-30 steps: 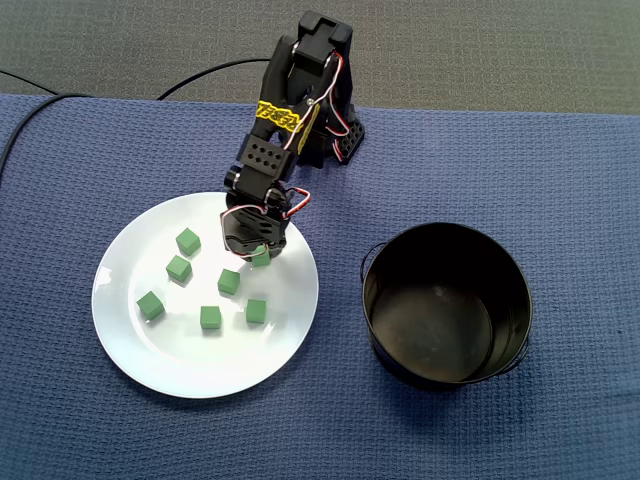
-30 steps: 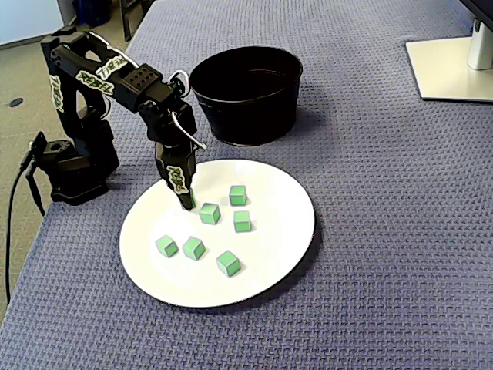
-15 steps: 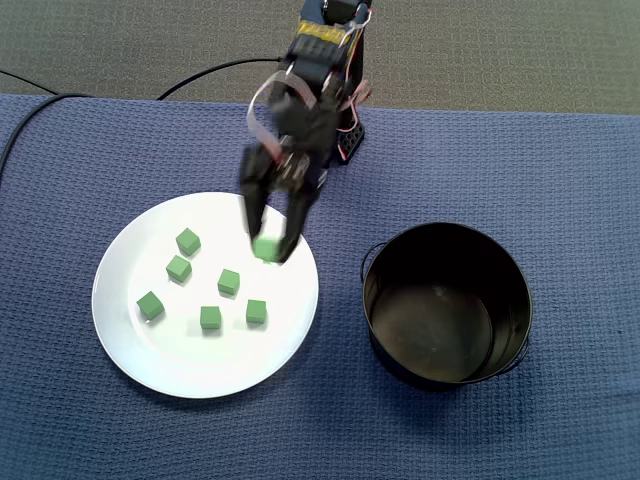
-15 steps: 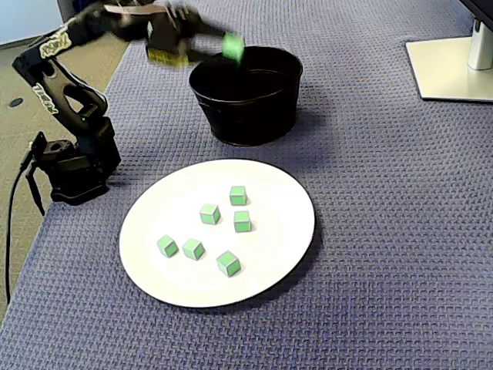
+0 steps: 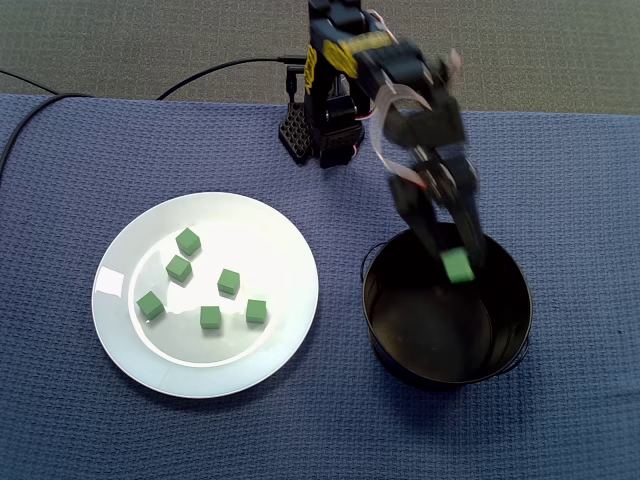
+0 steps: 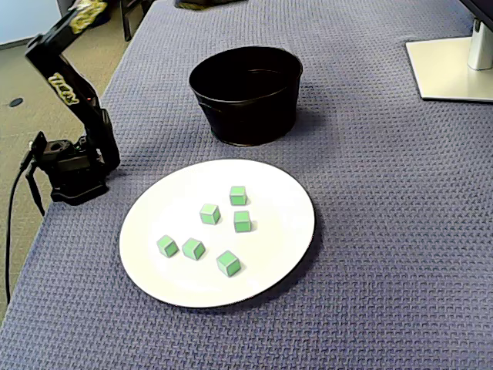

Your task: Pick up the items on the white plate and put them in the black container.

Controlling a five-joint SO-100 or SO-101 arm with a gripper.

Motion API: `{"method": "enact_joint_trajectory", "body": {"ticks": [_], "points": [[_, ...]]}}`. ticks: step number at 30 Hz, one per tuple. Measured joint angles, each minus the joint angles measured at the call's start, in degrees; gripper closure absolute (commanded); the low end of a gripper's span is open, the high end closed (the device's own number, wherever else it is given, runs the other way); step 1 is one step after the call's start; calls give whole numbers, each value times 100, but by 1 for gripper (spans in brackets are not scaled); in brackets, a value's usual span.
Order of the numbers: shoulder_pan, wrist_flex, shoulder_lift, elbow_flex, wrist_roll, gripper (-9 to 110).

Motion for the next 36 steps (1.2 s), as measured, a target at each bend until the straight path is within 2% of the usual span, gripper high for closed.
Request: {"method": "enact_joint_trajectory", "body": {"ticks": [5,11,12,14,16,23,28,36], "points": [[-334,0,-1046,580,70,101],[-343,-26,-1450,1195,70,101],[-334,-97,-1459,1301,70,99],[-422,-176,-1459,1450,35,83],[-422,-149,-1459,1459,35,72],[-264,343,-1116,1450,70,68],[448,1248,-220,1028,729,63],[2698,2865,176,-316,1775,62]]}}
